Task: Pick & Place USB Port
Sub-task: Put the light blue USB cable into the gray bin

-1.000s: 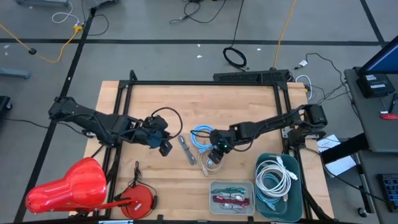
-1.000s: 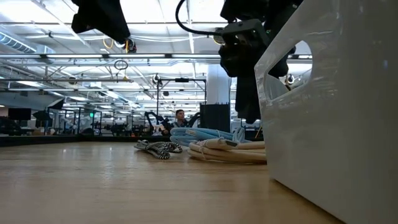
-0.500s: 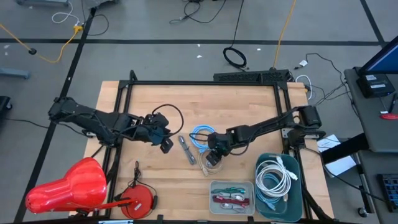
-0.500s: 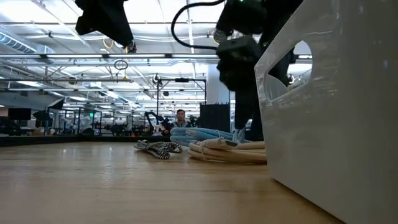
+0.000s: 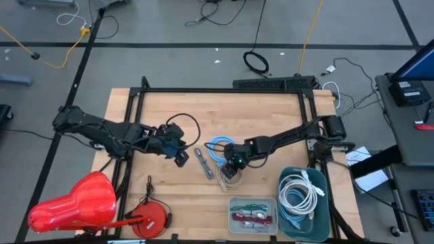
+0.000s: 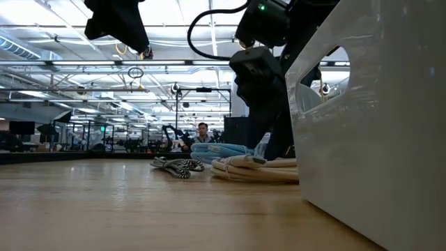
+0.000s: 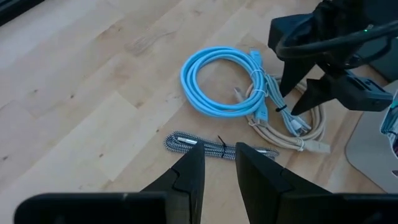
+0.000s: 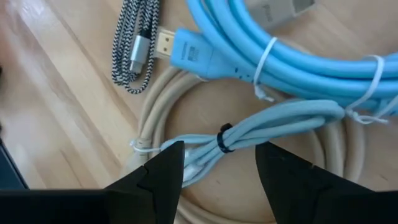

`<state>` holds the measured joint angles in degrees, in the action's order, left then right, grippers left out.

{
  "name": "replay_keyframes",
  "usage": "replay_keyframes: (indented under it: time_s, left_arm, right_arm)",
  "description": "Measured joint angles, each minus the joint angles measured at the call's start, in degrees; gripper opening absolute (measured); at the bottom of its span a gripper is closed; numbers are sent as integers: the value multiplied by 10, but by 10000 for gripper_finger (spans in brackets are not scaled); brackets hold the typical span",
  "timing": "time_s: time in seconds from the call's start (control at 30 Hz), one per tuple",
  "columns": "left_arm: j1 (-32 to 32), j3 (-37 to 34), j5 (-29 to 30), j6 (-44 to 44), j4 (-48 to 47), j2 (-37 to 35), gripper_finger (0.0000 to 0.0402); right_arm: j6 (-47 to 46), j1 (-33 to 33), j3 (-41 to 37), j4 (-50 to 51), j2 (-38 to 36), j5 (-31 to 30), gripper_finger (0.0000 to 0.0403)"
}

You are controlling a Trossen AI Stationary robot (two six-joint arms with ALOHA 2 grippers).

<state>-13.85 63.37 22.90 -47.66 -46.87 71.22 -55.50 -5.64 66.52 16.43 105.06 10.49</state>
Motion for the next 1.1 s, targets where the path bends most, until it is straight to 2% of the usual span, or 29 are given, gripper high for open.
replay_keyframes:
  time_s: [0.4, 0.83, 0.97, 1.1]
  left_arm:
    - [0, 0, -4, 16, -1, 0, 92]
    - [0, 0, -24, 17, -10, 0, 92]
    - [0, 0, -25, 15, -16, 0, 92]
    - [0, 0, -25, 17, -16, 0, 92]
  right_arm:
    - [7, 8, 0, -2, 5, -32, 182]
    - [-23, 12, 2, -24, 49, -10, 168]
    - [-24, 12, 1, -23, 49, -14, 144]
    - [-24, 12, 0, -22, 50, -15, 98]
